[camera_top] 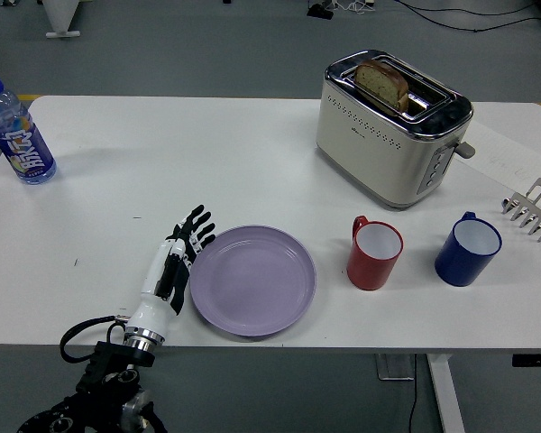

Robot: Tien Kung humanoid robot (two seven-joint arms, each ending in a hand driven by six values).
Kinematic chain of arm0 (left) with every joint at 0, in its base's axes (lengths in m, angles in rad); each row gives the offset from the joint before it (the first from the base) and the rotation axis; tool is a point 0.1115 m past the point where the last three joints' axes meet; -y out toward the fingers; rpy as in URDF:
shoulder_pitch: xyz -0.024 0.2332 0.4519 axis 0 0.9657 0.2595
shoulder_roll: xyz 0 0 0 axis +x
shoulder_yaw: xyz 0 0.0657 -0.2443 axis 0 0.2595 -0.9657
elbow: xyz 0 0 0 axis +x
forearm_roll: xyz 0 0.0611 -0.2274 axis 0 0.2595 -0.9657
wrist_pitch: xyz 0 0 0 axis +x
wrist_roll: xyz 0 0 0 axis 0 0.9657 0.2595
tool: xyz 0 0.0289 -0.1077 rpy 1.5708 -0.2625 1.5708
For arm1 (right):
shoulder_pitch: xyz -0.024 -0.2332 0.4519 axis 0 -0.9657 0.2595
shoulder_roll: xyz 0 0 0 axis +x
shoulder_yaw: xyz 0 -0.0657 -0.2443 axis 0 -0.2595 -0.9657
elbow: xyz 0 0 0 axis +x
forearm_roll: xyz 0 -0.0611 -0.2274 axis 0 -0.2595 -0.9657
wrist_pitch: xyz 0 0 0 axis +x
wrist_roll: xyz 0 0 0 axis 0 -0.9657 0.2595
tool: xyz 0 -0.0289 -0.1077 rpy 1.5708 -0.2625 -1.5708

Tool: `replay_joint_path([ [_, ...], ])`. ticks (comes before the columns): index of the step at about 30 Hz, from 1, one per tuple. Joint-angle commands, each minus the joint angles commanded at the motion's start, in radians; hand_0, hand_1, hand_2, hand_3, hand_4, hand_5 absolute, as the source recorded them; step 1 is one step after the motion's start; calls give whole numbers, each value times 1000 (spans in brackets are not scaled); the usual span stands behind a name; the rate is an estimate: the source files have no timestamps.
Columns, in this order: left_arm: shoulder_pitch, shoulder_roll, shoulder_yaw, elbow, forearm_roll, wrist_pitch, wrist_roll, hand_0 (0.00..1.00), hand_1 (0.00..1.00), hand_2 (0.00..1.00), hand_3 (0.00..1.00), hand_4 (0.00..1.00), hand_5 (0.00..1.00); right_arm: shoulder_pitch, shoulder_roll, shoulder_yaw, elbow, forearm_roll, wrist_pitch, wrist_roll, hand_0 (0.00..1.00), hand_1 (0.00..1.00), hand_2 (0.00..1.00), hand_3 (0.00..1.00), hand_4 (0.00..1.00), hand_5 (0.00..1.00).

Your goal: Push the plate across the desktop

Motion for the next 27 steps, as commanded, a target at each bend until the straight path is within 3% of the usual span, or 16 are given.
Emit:
replay_joint_path([
  [10, 7, -5, -20, -11, 19, 14, 0, 839, 899, 943, 932, 589, 998, 1, 0, 1, 0, -1, 0, 0, 639, 608, 666, 607, 188, 114],
  [17, 33, -56, -180, -24, 135, 43, 22, 839, 898, 943, 927, 588, 998, 0, 0, 2, 0, 0, -1, 0, 639, 607, 666, 607, 188, 112],
  [20, 40, -65, -267, -21, 189, 33, 54, 818, 866, 912, 882, 592, 998, -2, -1, 2, 0, -2, -1, -1, 639, 607, 666, 607, 189, 112],
  [23, 46, -64, -363, -21, 228, 10, 84, 818, 866, 912, 882, 592, 998, -2, -1, 4, 0, -3, -1, -1, 639, 607, 666, 607, 189, 112],
  [24, 49, -60, -400, -23, 240, -1, 100, 775, 809, 831, 768, 601, 998, -3, -1, 4, 0, -1, -2, -1, 639, 607, 666, 608, 190, 112],
  [27, 55, -38, -494, -32, 265, -43, 148, 775, 809, 831, 768, 601, 998, -4, -1, 4, 0, 1, -3, -1, 639, 607, 666, 608, 190, 112],
])
